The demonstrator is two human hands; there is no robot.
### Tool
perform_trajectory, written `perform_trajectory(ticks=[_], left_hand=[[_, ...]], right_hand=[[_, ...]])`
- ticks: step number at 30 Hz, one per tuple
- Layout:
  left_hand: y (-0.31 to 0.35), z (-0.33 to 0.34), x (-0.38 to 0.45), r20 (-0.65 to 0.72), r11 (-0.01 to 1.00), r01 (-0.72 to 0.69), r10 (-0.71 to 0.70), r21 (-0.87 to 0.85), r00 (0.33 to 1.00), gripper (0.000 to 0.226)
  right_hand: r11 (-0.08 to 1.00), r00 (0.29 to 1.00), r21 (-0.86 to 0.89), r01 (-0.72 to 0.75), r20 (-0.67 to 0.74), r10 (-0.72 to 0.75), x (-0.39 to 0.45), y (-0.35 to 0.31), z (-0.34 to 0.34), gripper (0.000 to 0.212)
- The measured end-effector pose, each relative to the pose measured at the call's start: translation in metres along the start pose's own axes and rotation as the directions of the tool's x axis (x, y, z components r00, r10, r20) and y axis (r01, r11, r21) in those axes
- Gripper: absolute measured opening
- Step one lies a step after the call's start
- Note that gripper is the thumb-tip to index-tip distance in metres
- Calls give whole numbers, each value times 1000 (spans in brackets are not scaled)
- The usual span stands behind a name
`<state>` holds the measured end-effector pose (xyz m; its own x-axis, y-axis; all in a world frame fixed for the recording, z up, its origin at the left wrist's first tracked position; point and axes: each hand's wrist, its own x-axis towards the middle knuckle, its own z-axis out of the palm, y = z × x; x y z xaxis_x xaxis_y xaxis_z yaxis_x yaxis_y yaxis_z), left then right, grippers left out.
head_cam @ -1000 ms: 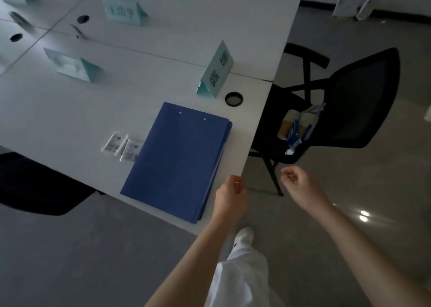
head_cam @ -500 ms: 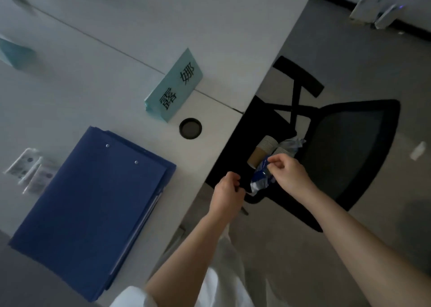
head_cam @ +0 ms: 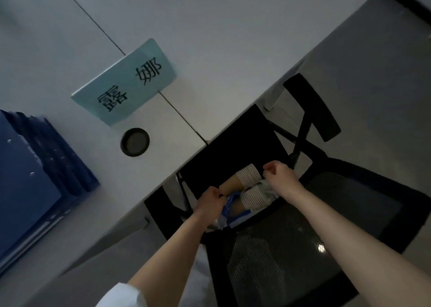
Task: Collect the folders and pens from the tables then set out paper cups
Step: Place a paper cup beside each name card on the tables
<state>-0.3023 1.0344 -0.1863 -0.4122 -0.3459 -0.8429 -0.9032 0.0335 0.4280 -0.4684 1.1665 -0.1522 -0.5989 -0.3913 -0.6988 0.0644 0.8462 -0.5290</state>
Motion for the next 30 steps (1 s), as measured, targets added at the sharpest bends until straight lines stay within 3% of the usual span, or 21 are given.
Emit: perform_trajectory(ticks=[4, 10, 12, 14, 16, 22, 30], left_hand=[[-3, 19, 46, -70, 996, 66, -70, -57, 995, 35], [-23, 41, 104, -85, 993, 87, -80, 84, 993, 51], [-28, 49, 117, -52, 992, 96, -92, 78, 994, 48], [-31, 58, 126, -37, 993, 115, -115, 4, 993, 47], [-33, 65, 131, -33, 984, 144, -148, -107, 988, 51], [-30, 66, 125, -62, 933, 160, -189, -324, 980, 54], [-1, 40, 76, -199, 879, 15, -125, -477, 972, 63]], right_hand=[[997, 994, -44, -57, 89, 61, 58, 21, 2, 34], [990, 969, -105, -97, 217, 118, 121, 57, 25, 49], [987, 958, -128, -97, 256, 128, 132, 64, 33, 36], [984, 960, -161, -79, 254, 119, 140, 72, 39, 16], [981, 961, -186, -53, 257, 101, 143, 78, 42, 28], [965, 965, -263, -14, 248, 81, 136, 70, 41, 22], [986, 987, -145, 87, 144, -66, 87, 22, 21, 16]])
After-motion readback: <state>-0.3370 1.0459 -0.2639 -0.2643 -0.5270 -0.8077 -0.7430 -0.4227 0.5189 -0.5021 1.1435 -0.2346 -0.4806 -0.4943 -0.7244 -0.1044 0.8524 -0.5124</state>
